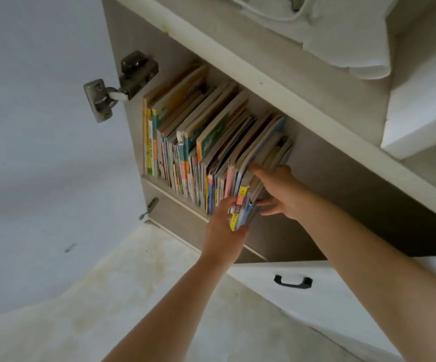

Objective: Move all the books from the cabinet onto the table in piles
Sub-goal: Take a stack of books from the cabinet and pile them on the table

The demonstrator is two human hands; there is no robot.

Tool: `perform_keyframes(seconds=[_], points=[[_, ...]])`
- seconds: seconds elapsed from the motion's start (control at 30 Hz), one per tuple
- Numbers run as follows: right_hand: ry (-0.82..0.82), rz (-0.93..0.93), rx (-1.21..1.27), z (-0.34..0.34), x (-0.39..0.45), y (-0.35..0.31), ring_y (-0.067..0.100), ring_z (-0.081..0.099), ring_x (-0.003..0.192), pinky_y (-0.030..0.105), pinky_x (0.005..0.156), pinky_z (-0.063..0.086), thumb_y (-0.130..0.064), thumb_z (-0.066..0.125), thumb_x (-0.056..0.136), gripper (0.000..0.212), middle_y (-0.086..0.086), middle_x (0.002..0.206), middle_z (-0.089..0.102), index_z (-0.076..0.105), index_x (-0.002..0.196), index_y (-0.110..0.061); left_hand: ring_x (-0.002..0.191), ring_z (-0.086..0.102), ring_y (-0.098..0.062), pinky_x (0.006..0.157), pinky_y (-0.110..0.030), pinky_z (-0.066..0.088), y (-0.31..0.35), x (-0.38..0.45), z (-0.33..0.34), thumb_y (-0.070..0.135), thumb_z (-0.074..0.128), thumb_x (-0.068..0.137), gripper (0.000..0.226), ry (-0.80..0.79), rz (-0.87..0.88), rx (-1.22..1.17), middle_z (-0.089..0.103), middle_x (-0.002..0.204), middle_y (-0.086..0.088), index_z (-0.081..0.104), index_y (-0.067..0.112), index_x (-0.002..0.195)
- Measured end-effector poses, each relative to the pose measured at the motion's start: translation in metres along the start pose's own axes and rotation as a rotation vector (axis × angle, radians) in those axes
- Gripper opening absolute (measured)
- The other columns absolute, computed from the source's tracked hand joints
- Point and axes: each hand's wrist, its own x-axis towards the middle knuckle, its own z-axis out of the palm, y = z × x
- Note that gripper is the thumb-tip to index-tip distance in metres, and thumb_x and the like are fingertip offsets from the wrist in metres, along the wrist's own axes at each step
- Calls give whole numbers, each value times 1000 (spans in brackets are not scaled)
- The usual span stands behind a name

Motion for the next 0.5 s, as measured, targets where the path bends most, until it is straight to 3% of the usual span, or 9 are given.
perform_keyframes(seconds=[0.07,0.17,0.27,0.4,0.5], points=[[-22,-1,11,-3,1,-2,39,65,101,59,89,52,-59,52,89,67,15,131,57,32,139,-19,117,52,-13,97,-32,47,-2,-1,1,-2,60,81,62,17,26,-17,55,126,9,41,29,131],[-106,17,18,-6,0,-6,42,63,106,62,88,50,-73,49,81,82,17,137,54,35,143,-22,118,50,-10,85,-12,42,-4,-3,3,-3,58,84,68,19,55,-14,52,131,8,34,30,139],[-118,9,36,-4,0,-7,45,61,110,65,87,50,-71,66,69,95,16,142,49,32,143,-22,125,49,-12,94,-16,42,-8,-3,8,-4,59,82,72,62,79,1,52,135,6,34,32,139],[-80,-23,41,-3,0,-4,43,63,107,65,89,49,-63,70,72,89,15,134,56,31,138,-20,128,46,-9,100,-29,47,-12,-4,13,0,62,83,75,79,99,29,47,141,9,32,38,140],[-130,-19,49,-8,1,-3,41,67,99,64,86,51,-57,71,75,79,18,121,63,41,135,-16,121,38,1,90,-9,40,-14,-6,16,0,62,83,76,94,129,57,41,142,14,32,38,141]])
